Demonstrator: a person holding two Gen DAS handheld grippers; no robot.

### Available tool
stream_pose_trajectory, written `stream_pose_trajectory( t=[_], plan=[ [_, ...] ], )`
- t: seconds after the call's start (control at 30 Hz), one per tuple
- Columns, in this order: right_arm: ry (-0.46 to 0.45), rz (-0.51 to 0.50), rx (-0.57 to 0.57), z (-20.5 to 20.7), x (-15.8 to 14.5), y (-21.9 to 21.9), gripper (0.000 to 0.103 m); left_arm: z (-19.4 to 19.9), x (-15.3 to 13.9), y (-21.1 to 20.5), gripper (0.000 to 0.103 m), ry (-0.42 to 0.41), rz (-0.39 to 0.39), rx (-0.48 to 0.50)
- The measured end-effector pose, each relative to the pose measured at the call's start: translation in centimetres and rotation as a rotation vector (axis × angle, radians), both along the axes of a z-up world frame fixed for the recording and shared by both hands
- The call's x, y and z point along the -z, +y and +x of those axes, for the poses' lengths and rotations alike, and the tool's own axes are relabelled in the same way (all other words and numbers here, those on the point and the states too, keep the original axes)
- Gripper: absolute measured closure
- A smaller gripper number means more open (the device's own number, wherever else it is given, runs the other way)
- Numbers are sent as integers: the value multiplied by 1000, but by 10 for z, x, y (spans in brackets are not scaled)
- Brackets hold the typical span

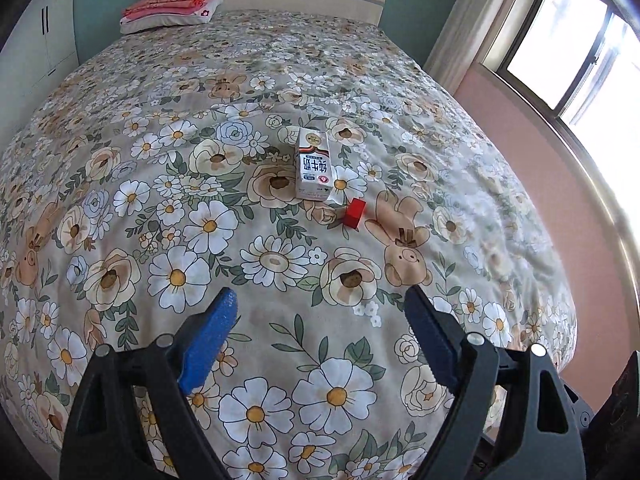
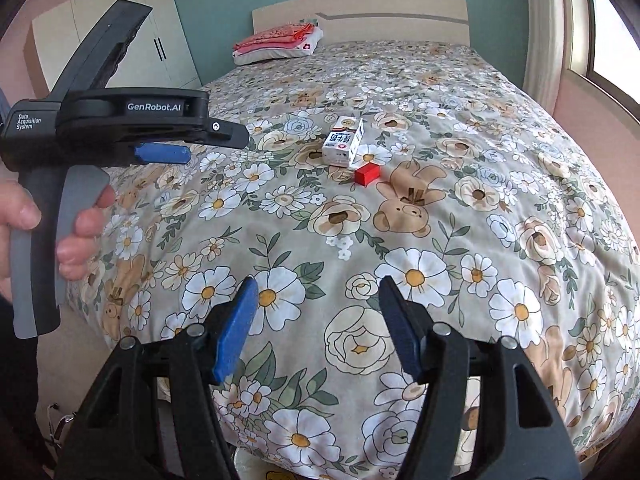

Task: Collect trash
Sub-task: 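Grasp the white milk carton with left tool while right tool grasps red block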

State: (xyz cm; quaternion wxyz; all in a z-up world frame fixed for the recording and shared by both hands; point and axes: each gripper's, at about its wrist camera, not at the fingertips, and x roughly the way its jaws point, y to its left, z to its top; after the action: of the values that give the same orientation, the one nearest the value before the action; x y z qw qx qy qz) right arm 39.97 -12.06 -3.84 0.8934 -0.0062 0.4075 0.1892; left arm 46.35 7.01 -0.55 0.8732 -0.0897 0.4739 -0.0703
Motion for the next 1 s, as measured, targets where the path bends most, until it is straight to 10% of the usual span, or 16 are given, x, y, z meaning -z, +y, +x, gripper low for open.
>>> stream_pose_trajectory(
  t=[0.53, 1.0],
  plan=[
    [88, 3, 121, 176, 80, 24, 40, 177, 63, -16, 16, 66, 37, -23],
    [165, 119, 263, 249, 122, 31, 40, 251, 112, -26, 16, 94, 109, -30]
  ],
)
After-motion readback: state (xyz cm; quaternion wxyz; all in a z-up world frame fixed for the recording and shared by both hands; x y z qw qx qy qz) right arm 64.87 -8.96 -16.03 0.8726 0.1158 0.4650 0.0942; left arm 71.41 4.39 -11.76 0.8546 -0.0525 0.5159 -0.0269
